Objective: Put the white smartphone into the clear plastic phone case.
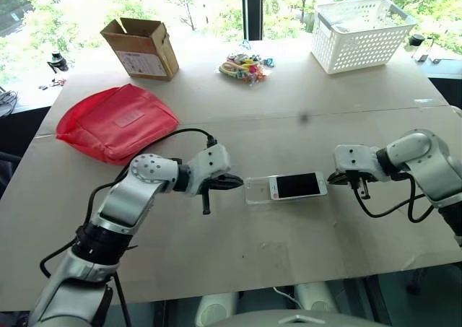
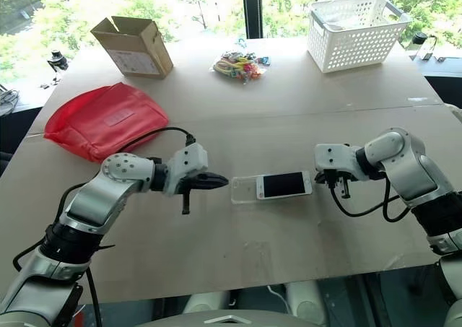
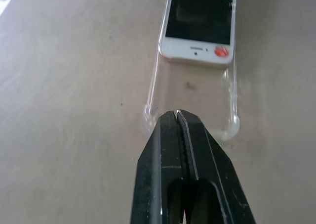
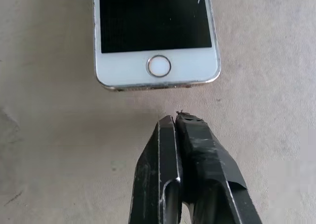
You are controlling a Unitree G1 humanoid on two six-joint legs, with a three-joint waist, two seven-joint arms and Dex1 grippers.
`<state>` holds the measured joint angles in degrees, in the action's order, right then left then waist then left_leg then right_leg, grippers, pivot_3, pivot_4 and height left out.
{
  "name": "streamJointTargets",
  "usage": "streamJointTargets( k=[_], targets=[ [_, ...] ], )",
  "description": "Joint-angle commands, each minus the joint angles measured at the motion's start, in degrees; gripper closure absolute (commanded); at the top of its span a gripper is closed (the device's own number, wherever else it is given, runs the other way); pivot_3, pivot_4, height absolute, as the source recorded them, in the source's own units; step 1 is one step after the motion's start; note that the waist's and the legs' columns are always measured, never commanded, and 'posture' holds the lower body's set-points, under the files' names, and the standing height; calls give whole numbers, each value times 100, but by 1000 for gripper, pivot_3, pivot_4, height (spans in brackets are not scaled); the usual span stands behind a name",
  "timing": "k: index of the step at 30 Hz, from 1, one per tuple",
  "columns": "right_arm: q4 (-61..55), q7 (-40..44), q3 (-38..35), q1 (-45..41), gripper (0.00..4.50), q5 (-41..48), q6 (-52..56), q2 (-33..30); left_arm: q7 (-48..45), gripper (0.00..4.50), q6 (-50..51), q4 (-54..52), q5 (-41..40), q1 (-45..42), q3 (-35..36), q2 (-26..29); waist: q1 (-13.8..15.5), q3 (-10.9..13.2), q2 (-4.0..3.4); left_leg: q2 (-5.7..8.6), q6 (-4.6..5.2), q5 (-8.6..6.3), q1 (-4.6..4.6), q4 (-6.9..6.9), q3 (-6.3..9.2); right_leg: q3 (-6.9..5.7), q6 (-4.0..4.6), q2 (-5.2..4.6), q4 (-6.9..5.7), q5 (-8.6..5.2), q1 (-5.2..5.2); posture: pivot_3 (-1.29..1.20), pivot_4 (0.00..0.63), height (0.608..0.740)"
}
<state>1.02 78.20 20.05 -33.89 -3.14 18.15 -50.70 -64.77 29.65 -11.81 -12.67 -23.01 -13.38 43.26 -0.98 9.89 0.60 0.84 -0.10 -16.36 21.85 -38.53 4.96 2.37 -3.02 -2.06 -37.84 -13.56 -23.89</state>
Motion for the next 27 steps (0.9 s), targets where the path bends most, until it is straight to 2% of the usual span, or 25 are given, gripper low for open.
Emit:
streamJointTargets(
  k=[1, 6, 10, 12, 16, 22, 25, 27],
  targets=[
    [-98, -17, -21, -10, 4432, -6, -86, 43, -16, 4500, 41, -118, 16, -29, -168, -60, 11, 0, 0, 0, 0, 0, 1, 0, -1, -2, 0, 0, 0, 0, 0, 0, 150, 740],
    [-180, -11, -1, 21, 4432, -19, -65, 71, 175, 4500, -85, 425, -37, -198, -356, -738, 22, 0, 0, 3, 0, 0, 2, -3, -2, -3, 0, -1, 0, 0, 2, 0, 150, 740],
    [-257, -9, -10, 75, 4432, -45, -31, 44, 49, 4500, -408, 686, 268, -148, -621, -713, -9, 0, 1, 2, -1, 0, -2, -5, -2, 0, 0, 1, -3, 0, 2, 0, 150, 740],
    [-287, -9, -38, 85, 4432, -46, -1, 25, 74, 4500, -406, 636, 182, -145, -507, -752, -13, -1, 0, 1, -1, 0, -6, -2, -2, 3, 0, 2, -6, 0, 2, 0, 150, 740],
    [-343, -23, -90, 101, 4432, -30, 63, -8, 46, 4500, -270, 234, 27, -195, -83, -428, -6, 1, 2, 1, 0, 0, -6, -5, 0, 3, 0, 1, -7, 0, 3, 0, 150, 740],
    [-334, -37, -60, 43, 4432, -27, 118, 45, -180, 4500, 236, -350, -138, -74, 149, 275, -12, 1, 1, -1, 0, 0, -2, -2, 2, 0, 0, 2, -4, 0, 0, 0, 150, 740],
    [-327, -38, -44, 9, 4432, -31, 135, 69, -143, 4500, 243, -356, -121, 36, 68, 308, 1, 1, 1, 0, 0, 0, -1, -2, 2, 3, 0, -1, -1, 0, 1, 0, 150, 740],
    [-368, -29, -32, -4, 4432, -27, 172, 86, -71, 4500, 203, -201, -24, 79, -179, 100, 10, 1, 1, 0, 0, 0, 1, -2, 0, -1, 0, -1, -1, 0, 1, 0, 150, 740]
  ],
)
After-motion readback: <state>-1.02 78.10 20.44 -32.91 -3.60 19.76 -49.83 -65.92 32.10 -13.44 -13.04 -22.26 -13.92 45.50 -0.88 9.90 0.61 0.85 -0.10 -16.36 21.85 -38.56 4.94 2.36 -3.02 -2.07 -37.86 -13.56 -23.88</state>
